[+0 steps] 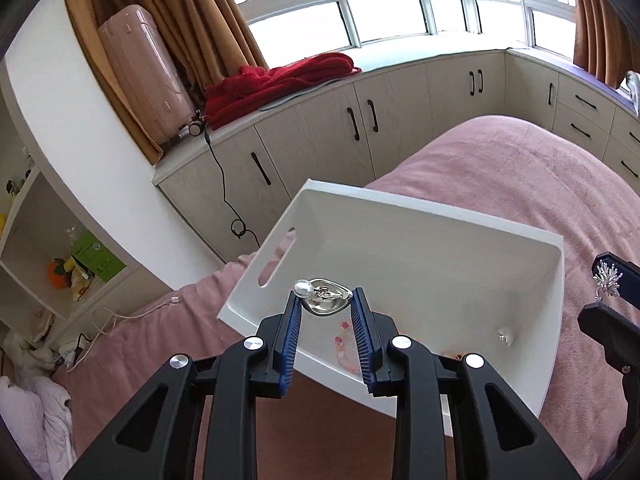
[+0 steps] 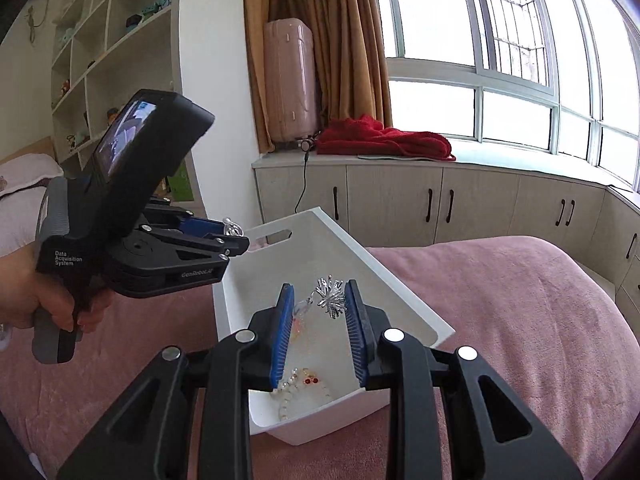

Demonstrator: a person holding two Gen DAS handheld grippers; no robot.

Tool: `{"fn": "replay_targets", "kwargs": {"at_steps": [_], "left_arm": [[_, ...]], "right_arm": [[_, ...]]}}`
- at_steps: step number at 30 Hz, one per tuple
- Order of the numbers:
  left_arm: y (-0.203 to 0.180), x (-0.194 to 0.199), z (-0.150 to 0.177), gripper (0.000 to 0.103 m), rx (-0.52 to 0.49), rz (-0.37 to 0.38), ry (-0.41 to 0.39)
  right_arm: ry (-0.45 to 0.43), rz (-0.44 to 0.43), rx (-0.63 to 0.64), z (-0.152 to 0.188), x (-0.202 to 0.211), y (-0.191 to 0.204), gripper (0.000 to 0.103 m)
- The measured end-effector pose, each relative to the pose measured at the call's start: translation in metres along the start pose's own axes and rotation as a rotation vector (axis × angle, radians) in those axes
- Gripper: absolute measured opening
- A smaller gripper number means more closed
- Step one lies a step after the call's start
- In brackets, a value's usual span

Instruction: Organize jewelry

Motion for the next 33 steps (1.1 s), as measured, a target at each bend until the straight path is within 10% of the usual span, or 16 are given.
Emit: {"fn": "replay_targets", "kwargs": {"at_steps": [3,6,7,9,17,33], "left_arm": [[-0.008,-0.015,0.005,0.030,0.003,0.012,0.041],[-0.012,-0.021,0.008,0.037,0.011,0.012,0.045],[-0.012,-0.019,0.008,0.057,0.010,0.003,0.034],[-0.013,-0.011,0.006,0.078,0.010,-0.017,-0.024],[0.011,0.021,0.004,0.092,0.126,-0.007,-0.130],[0.018,0.077,0.061,0.095,0.272,-0.057,-0.264]], "right_arm": [[0.053,0.016,0.012,0.006,-0.011,0.000,0.028],[0.082,0.062,0.048,0.012,-0.017,0.005,0.074],[0.068,0.081,0.063,0.011,-0.014,0.007,0.090],[0.030,0.098,0.093,0.008,-0.007,0.011,0.091],[0.082,0.079,0.130,0.011,-0.007,0.015,0.092],[0.021,0.133,0.088,-0.007,0.070,0.011,0.098]]}}
Point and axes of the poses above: each gripper's, at about its wrist camera, not at the fingertips, and x roughly against the way its jaws point, y to its left, z to its underside, the point moved 5 cm from there along -x, roughly the way its jaws point, and after that the axes turned 3 degrees about y, right-handed, at the moved point
